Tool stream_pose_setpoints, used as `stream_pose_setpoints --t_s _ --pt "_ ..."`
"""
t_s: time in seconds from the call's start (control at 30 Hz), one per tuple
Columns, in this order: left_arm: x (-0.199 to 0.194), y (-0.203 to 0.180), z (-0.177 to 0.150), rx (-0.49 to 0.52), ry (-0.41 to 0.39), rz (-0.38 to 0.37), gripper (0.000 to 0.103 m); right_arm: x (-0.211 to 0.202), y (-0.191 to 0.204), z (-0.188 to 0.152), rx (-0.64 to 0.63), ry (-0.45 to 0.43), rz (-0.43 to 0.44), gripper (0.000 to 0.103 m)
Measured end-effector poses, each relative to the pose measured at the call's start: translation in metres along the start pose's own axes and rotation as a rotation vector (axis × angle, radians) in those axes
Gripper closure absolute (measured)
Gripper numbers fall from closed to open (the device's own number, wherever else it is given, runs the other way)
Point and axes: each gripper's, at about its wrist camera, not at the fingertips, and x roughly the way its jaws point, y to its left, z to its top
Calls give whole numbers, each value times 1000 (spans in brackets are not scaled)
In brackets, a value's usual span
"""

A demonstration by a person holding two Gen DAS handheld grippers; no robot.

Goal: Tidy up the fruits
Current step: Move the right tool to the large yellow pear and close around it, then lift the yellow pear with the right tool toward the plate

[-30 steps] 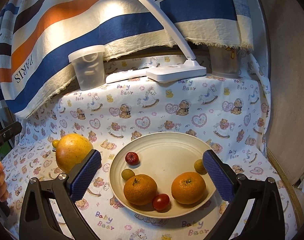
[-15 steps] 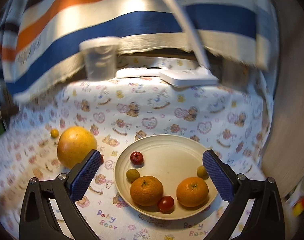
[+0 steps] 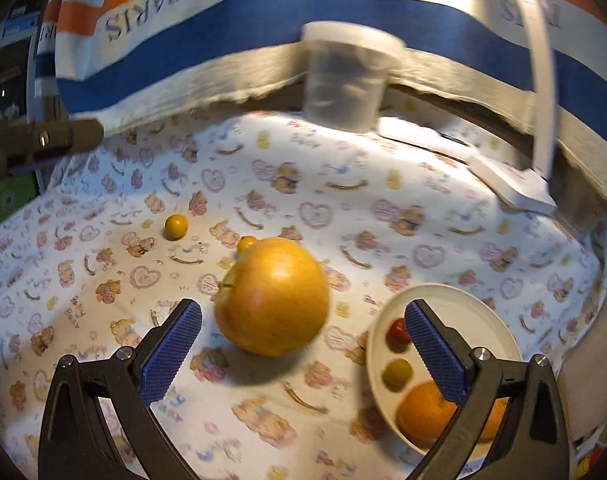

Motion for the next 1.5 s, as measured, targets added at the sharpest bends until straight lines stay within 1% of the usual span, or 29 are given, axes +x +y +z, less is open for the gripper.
stream_pose_setpoints --t_s 0.07,0.17,0.3,0.4,0.47,0.6,0.67,0.73,0.77,0.87,0.93,1.03,1.1,1.13,1.2,1.4,1.5 --pt "4 10 1 -47 16 -19 1 12 10 4 -25 36 8 1" --pt "12 20 0 -98 47 -20 1 26 20 7 -55 79 -4 1" --pt "19 25 -2 -122 64 -11 1 42 31 10 -102 113 -43 1" --pt "28 26 -5 -121 100 -7 1 56 34 8 -107 166 -64 1" --pt "32 27 -8 -129 112 2 1 63 36 6 -106 182 -81 1" --pt "38 28 -10 -133 142 3 1 69 41 4 -136 176 -120 1" --pt "39 28 -12 -138 153 -3 1 71 45 4 -142 171 -134 5" --pt "40 27 -12 -136 155 1 1 74 48 3 -153 161 -181 11" --pt "40 27 -12 -135 155 3 1 75 50 3 -160 156 -193 12" --pt "39 28 -11 -144 156 1 1 76 49 2 -146 138 -191 12" --pt "39 28 -11 -153 156 -1 1 75 45 2 -123 133 -177 12" --pt "38 25 -12 -143 156 -4 1 74 32 4 -40 144 -136 13" --pt "38 22 -12 -125 153 5 1 70 17 4 50 152 -82 13" --pt "37 20 -12 -120 150 9 1 67 7 2 105 151 -34 13" --pt "36 18 -12 -111 142 15 1 62 -5 0 162 133 19 13" --pt "34 17 -12 -108 133 14 1 54 -20 -7 224 120 99 13" --pt "34 16 -12 -98 132 18 1 48 -24 -8 282 129 200 13"
